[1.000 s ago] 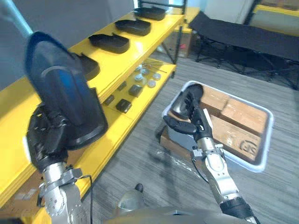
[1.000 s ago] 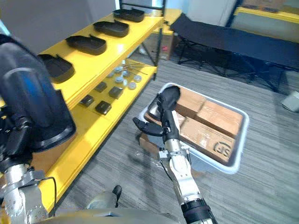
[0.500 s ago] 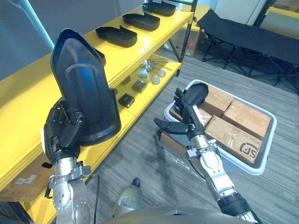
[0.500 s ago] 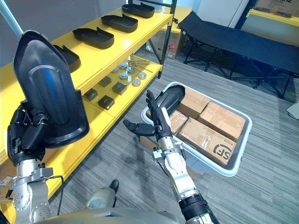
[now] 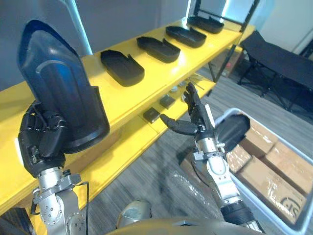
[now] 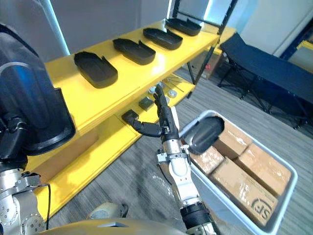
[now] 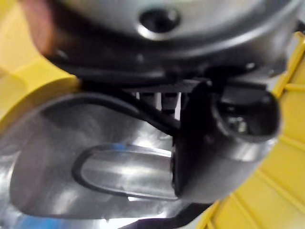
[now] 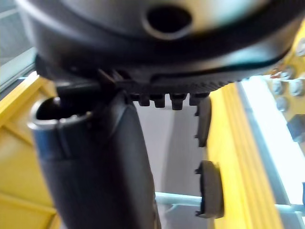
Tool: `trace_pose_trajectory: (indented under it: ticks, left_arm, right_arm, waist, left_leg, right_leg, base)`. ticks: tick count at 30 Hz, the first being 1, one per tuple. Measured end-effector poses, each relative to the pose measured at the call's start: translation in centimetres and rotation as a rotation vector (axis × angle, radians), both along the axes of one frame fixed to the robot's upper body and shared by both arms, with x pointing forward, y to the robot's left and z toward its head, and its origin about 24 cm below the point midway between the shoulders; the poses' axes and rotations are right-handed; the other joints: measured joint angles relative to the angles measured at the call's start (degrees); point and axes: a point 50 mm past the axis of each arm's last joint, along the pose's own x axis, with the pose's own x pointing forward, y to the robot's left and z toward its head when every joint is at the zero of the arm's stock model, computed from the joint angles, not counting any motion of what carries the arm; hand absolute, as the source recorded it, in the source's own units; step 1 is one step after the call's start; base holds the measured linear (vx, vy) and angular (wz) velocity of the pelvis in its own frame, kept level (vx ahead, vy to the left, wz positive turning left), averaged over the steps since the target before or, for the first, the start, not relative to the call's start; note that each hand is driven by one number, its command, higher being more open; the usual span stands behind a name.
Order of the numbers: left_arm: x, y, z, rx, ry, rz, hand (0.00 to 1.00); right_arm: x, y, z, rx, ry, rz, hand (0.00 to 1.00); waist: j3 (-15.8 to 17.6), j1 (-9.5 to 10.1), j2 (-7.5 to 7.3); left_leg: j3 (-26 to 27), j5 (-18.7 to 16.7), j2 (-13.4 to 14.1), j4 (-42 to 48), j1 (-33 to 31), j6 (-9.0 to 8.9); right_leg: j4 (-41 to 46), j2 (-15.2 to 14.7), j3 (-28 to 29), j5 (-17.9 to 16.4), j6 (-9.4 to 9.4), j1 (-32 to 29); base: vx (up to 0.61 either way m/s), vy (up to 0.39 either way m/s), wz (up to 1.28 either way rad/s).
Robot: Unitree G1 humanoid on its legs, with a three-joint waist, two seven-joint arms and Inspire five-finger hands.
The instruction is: Walk over and take three plastic housings, then place them on the shelf
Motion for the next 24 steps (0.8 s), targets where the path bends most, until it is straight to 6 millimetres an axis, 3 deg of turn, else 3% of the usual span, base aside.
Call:
trace_pose_trajectory:
  ticks: [2, 4, 6, 7, 8, 9, 11, 12, 13, 15, 16, 18, 24]
  left_arm:
    - [1.1, -0.3, 0.7, -0.006, -0.05, -0.014, 0.0]
    - [1.6, -0.7, 0.9, -0.009, -0.065, -0.04, 0.0]
    - [1.6, -0.8, 0.8, -0.014, -0.06, -0.046, 0.0]
    - [1.4, -0.6, 0.8, -0.008, -0.051, -0.047, 0.0]
    - [1.2, -0.8, 0.4, -0.024, -0.037, -0.044, 0.0]
    - [0.9, -0.9, 0.0, -0.04, -0.023, -0.038, 0.0]
    - [0.5, -0.9, -0.3, -0.044, -0.003, -0.038, 0.0]
    - [0.6, -1.0, -0.2, -0.041, -0.006, -0.044, 0.0]
    - [0.7, -1.1, -0.1, -0.036, -0.012, -0.056, 0.0]
    - [1.0, -1.3, 0.2, -0.021, -0.021, -0.074, 0.0]
    - [1.3, -1.4, 0.4, -0.018, -0.033, -0.085, 0.0]
    - [1.6, -1.5, 0.4, 0.0, -0.008, -0.066, 0.0]
    - [2.0, -1.4, 0.3, 0.091, 0.094, -0.042, 0.0]
  right_arm:
    - [1.2, -1.5, 3.2, -0.049, -0.145, -0.014, 1.0]
    - [1.0, -2.6, 5.2, -0.054, -0.23, -0.039, 1.0]
    - [0.5, -3.0, 6.7, -0.051, -0.299, -0.049, 1.0]
    - [0.2, -3.1, 7.7, -0.046, -0.341, -0.043, 1.0]
    - [-0.1, -3.3, 8.8, -0.051, -0.387, -0.036, 1.0]
    - [-0.1, -3.3, 9.1, -0.055, -0.4, -0.027, 1.0]
    - [0.1, -4.0, 9.9, -0.05, -0.416, -0.017, 1.0]
    - [0.2, -4.4, 10.0, -0.049, -0.417, -0.024, 1.0]
    - [0.2, -5.1, 10.0, -0.05, -0.41, -0.053, 1.0]
    - [-0.1, -6.5, 9.5, -0.052, -0.386, -0.111, 1.0]
    - [-0.6, -7.4, 8.9, -0.052, -0.358, -0.154, 1.0]
    - [-1.0, -8.3, 7.8, -0.061, -0.301, -0.189, 1.0]
    - [-1.9, -8.2, 5.8, 0.046, -0.222, -0.193, 1.0]
  waist:
    - [-0.2, -1.28, 0.79]
    - [-0.3, -1.74, 1.01]
    - [-0.9, -2.5, -0.04]
    - [-2.0, -2.6, -2.5]
    - [-2.4, -2.54, -2.02]
    - [-2.7, -2.47, -0.61]
    - [-4.5, -1.61, 2.22]
    - [-4.5, -1.41, 2.29]
    - [-4.5, -1.63, 2.26]
    - [-4.5, -3.14, 2.25]
    - [-4.3, -3.29, 1.96]
    - [-4.3, -2.83, 1.79]
    - [-4.3, -4.38, 1.0]
  left_leg:
    - [-5.0, -2.1, 0.5, 1.2, -0.2, 0.18]
    - [-9.6, -4.2, 0.4, 3.0, 0.1, -1.1]
    - [-13.4, -5.9, 0.0, 3.8, 1.2, -2.7]
    - [-13.1, -6.6, -0.8, 3.3, 2.0, -3.85]
    - [-10.0, -7.7, 0.8, 3.7, 2.7, -5.32]
    - [-7.7, -7.9, 3.0, 3.8, 2.8, -5.5]
    - [2.5, -6.9, 9.2, 2.2, 1.8, -5.64]
    - [5.2, -6.1, 10.1, 1.6, 1.6, -5.5]
    - [11.7, -4.5, 11.8, 0.1, 1.4, -5.24]
    - [20.9, -3.2, 13.8, -2.3, 1.1, -5.07]
    - [23.9, -1.3, 14.3, -4.8, 1.7, -6.81]
    - [23.8, 0.2, 13.7, -8.1, 2.9, -7.94]
    - [25.3, 0.5, 12.2, -8.7, 3.1, -7.58]
  right_leg:
    - [-11.9, 6.3, 6.8, 0.6, 0.36, -4.5]
    - [-17.5, 9.1, 13.9, 1.7, 2.04, -6.0]
    - [-21.2, 9.3, 17.2, 3.3, 3.94, -5.2]
    - [-23.2, 6.9, 15.8, 4.5, 4.48, -3.4]
    - [-23.2, 6.2, 12.5, 10.0, 5.31, -1.2]
    - [-24.1, 7.4, 10.5, 10.0, 4.86, 0.3]
    - [-29.3, 10.6, 5.5, 10.5, 2.88, 4.3]
    - [-30.7, 10.7, 4.1, 10.8, 2.48, 5.2]
    - [-33.1, 10.9, 1.6, 11.3, 1.77, 6.9]
    - [-35.8, 10.8, -2.9, 11.7, 1.41, 9.0]
    - [-36.5, 10.6, -4.9, 11.8, 1.39, 9.5]
    - [-37.6, 10.3, -5.3, 12.6, 1.46, 10.1]
    - [-41.5, 9.1, -4.5, 15.2, 2.83, 11.2]
  base:
    - [0.19, -0.135, 1.08]
    - [0.27, -0.253, 1.27]
    - [0.34, -0.365, 1.35]
    - [0.36, -0.436, 1.32]
    - [0.38, -0.498, 1.24]
    - [0.27, -0.383, 1.0]
    - [0.23, -0.333, 0.79]
    - [0.22, -0.303, 0.9]
    - [0.12, -0.159, 0.86]
    - [0.1, -0.132, 1.16]
    - [0.06, -0.075, 1.05]
    - [0.02, 0.023, 0.36]
    - [-0.02, 0.091, -0.07]
